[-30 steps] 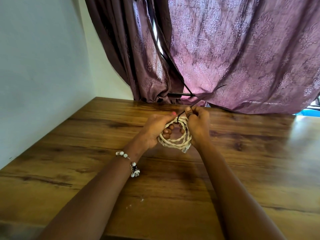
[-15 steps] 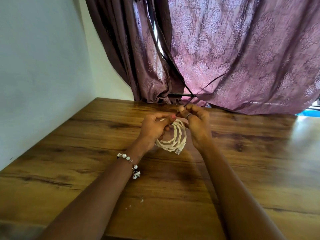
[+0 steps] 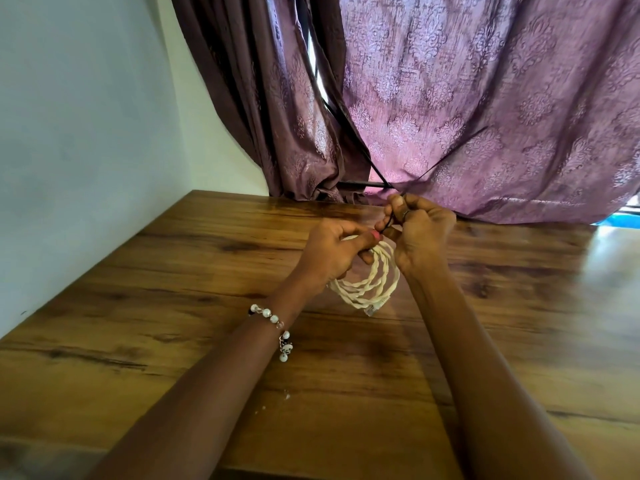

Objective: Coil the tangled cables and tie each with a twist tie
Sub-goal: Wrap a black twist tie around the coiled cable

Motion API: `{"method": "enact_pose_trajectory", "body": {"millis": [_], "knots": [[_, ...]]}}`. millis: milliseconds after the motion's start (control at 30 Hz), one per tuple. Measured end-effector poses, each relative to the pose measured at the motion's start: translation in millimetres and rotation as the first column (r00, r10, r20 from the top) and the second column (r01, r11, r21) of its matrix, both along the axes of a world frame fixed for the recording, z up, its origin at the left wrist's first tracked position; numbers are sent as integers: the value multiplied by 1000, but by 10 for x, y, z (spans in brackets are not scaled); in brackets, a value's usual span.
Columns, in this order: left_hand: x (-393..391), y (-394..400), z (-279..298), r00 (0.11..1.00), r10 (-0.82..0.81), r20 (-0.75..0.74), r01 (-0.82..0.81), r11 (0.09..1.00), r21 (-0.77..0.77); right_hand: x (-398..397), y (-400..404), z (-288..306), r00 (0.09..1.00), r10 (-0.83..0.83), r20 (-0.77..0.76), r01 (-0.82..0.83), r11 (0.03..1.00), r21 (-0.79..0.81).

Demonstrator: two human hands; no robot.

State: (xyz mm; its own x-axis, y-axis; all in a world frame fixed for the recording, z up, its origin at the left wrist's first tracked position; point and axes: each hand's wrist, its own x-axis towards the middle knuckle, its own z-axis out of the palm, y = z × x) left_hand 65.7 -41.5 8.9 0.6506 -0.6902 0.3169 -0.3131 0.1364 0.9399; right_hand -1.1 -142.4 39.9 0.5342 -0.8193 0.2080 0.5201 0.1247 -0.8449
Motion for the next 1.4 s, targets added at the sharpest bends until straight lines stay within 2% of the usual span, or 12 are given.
{"method": "enact_pose_trajectory", "body": {"millis": [467, 567, 667, 800, 867, 933, 1033, 1100, 1167, 1267, 1333, 1400], "knots": [[45, 33, -12, 996, 93, -4, -93, 989, -115, -56, 124, 13, 999, -49, -21, 40, 956, -289], [48, 78, 5, 997, 17, 79, -7, 993, -121, -88, 28, 19, 999, -41, -15, 36, 969, -246], [38, 117, -5, 993, -106, 60, 110, 992, -63, -120, -105, -22, 995, -15, -95, -6, 977, -213], [24, 144, -4, 983, -180, 24, 181, 981, -74, -31, -203, -131, 972, 157, -172, -151, 987, 46], [23, 167, 30, 977, -201, 69, 207, 973, -98, 19, -231, -182, 929, 288, -233, -276, 957, 83], [34, 190, 39, 971, -208, 117, 222, 967, -122, 11, -250, -212, 830, 448, -332, -438, 892, 107], [32, 216, 31, 954, -81, 290, 108, 991, -80, -39, -231, -268, 664, 621, -416, -597, 776, 206], [26, 193, 9, 913, 13, 407, 23, 996, -84, -26, -264, -320, 628, 642, -441, -605, 758, 243], [47, 160, -6, 875, 108, 472, -48, 989, -138, -21, -273, -354, 646, 625, -438, -583, 775, 245], [77, 139, 4, 901, 149, 406, -90, 983, -163, -71, -203, -337, 648, 566, -510, -576, 802, 157], [94, 127, 1, 926, 172, 336, -138, 983, -123, -52, -191, -361, 686, 360, -632, -486, 874, -30], [146, 120, -16, 912, 252, 324, -233, 968, -96, -21, -173, -342, 792, 33, -610, -270, 914, -301]]}}
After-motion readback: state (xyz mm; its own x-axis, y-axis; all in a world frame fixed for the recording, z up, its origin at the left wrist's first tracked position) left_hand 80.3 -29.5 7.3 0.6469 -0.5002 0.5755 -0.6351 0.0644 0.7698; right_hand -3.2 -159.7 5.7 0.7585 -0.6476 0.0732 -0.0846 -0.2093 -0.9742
